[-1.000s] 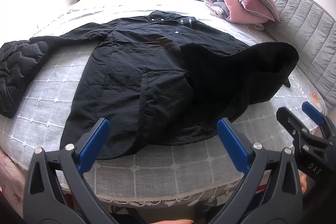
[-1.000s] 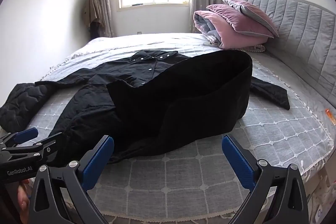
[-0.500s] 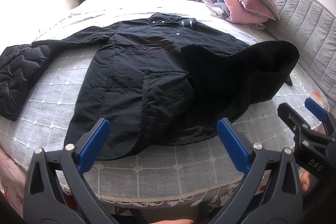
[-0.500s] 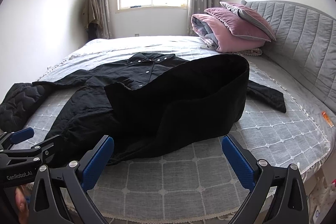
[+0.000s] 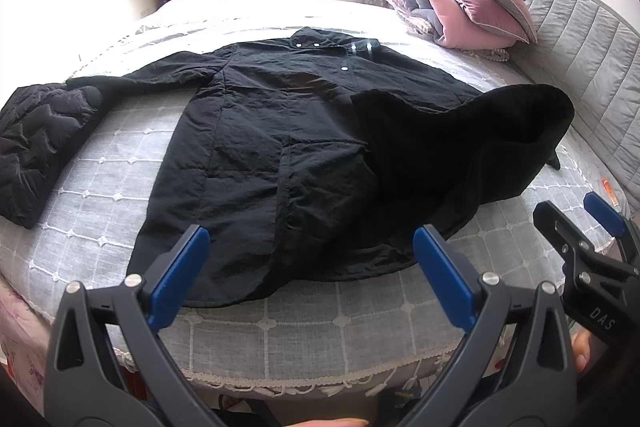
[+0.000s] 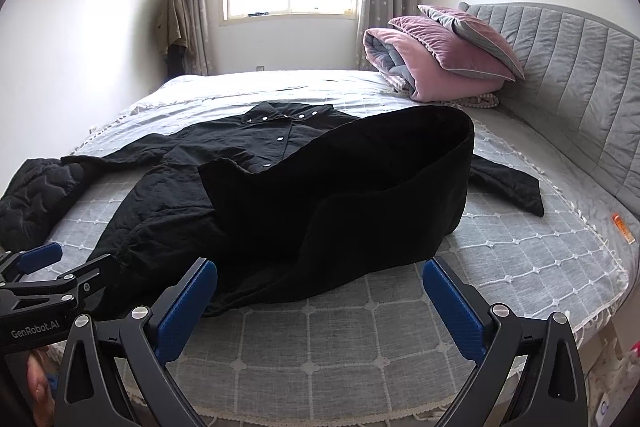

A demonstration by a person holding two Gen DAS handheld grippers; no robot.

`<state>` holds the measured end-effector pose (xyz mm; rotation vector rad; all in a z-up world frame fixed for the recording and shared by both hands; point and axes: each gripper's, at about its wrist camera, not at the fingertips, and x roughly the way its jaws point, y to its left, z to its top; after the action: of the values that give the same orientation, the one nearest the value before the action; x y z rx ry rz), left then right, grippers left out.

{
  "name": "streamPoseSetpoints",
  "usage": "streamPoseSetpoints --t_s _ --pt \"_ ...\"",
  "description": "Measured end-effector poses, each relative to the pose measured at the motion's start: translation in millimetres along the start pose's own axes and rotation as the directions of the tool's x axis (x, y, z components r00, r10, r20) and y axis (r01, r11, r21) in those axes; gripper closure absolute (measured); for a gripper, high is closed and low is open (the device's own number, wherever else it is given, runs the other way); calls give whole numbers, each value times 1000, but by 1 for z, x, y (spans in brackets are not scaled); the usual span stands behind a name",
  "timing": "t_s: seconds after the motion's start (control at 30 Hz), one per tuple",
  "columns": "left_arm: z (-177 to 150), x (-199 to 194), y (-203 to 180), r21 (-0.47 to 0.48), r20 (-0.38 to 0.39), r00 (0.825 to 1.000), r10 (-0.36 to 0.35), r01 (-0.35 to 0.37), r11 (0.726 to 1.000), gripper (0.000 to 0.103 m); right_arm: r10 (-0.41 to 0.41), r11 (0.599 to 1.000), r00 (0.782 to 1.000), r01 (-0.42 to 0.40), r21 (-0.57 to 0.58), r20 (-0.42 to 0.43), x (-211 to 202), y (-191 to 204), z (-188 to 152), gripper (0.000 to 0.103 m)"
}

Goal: Fold large clothes

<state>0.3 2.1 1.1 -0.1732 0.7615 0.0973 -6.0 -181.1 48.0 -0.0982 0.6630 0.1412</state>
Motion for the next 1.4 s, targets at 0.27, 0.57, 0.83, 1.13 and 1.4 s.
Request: streamPoseSetpoints --t_s 0.27,0.57,0.83,1.13,1.4 --pt "0 2 -1 48 -47 996 69 -67 997 1 -14 1000 1000 14 -2 12 -1 -1 1 0" --pt "-2 5 -1 38 -47 997 66 -64 997 1 -4 1000 1000 3 17 9 0 -5 1 0" --pt "-4 13 5 23 -52 996 71 -70 997 1 -32 999 999 32 19 1 7 -8 0 0" --pt "0 15 34 -41 -56 994 91 -93 995 1 -130 985 991 128 119 12 29 -40 16 0" --pt "-5 39 32 31 -75 991 114 -112 993 1 -158 973 987 162 162 -39 74 -49 52 0"
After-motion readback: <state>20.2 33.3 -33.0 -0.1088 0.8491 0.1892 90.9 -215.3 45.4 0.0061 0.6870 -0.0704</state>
